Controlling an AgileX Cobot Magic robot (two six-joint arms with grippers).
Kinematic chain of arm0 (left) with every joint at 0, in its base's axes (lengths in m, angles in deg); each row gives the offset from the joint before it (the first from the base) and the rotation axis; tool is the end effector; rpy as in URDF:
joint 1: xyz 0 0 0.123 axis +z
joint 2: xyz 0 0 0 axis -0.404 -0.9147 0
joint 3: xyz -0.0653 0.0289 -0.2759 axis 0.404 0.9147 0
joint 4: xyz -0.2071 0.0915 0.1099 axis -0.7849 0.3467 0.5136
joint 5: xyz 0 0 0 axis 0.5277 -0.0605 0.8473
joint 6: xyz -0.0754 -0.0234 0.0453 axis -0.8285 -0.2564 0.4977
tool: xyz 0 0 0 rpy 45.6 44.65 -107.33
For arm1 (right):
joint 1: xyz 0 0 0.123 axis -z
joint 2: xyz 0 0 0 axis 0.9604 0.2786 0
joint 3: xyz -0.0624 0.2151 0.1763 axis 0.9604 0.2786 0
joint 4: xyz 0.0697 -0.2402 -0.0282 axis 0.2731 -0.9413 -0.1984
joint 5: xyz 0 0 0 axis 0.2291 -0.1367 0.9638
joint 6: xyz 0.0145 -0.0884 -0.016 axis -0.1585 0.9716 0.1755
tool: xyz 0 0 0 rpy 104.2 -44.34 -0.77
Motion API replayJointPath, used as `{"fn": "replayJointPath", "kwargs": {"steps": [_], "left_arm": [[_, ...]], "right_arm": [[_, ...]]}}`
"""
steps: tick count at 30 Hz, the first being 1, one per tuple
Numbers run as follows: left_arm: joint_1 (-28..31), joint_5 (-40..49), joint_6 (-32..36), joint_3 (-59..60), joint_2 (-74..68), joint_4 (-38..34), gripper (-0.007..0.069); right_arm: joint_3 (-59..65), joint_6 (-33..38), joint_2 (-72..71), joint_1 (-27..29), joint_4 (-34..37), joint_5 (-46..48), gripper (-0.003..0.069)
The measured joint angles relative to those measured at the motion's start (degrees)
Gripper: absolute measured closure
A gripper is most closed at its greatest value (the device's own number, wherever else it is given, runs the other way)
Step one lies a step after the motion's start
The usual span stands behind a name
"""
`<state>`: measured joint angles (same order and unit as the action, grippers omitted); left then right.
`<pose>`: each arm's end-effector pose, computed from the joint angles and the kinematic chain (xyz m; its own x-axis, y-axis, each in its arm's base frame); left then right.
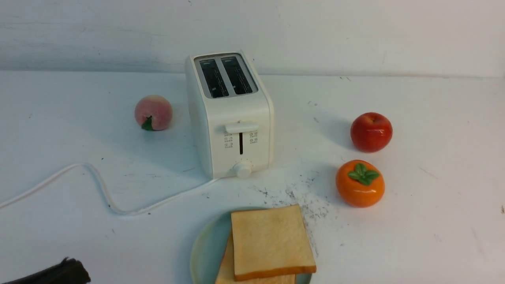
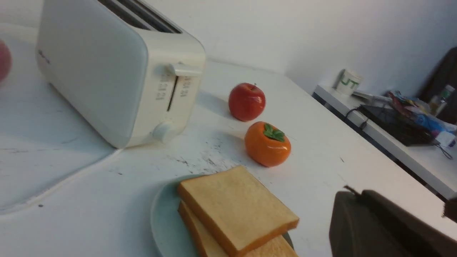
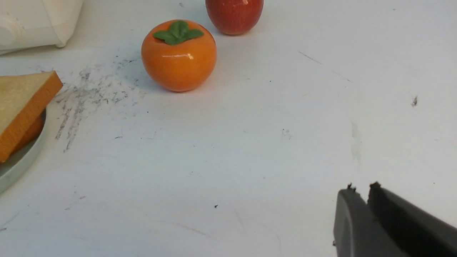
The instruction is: Take toasted bread from bread machine on white table place on plate.
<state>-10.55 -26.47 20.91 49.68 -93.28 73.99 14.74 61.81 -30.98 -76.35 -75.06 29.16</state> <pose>0.0540 -0.0388 0.2546 -0.3020 -0.3567 -0.8841 0.4961 0.7331 -0.4653 0.0519 0.0050 0.1745 -0.2975 -0.0249 -0.9544 -0.0757 0.9971 -0.0025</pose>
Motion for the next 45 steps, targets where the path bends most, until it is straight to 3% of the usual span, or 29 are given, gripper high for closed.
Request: {"fn": "replayJointPath", "kwargs": {"steps": [2, 7, 13, 20, 24, 45], "left_arm": [[2.71, -0.30, 0.20, 0.42, 0.00, -0.21, 0.0638], [17.36, -0.48, 0.47, 3.30, 0.00, 0.77, 0.0638], [25.08, -0.48, 0.61, 8.85, 3.59, 2.30, 0.0636], [26.24, 5.44, 0.61, 12.68, 10.24, 3.88, 0.0630], [26.32, 13.18, 0.61, 12.91, 10.55, 4.09, 0.0627], [26.32, 13.85, 0.79, 12.91, 10.55, 4.14, 0.0610]], "right_arm": [[0.00, 0.00, 0.00, 0.00, -0.05, 0.00, 0.0583], [0.00, 0.00, 0.00, 0.00, -0.05, 0.00, 0.0580], [0.00, 0.00, 0.00, 0.00, -0.23, 0.00, 0.0571], [0.00, 0.00, 0.00, 0.00, -0.24, 0.00, 0.0562], [0.00, 0.00, 0.00, 0.00, -0.35, 0.04, 0.0559], [0.00, 0.00, 0.00, 0.00, -0.35, 0.04, 0.0534]]}}
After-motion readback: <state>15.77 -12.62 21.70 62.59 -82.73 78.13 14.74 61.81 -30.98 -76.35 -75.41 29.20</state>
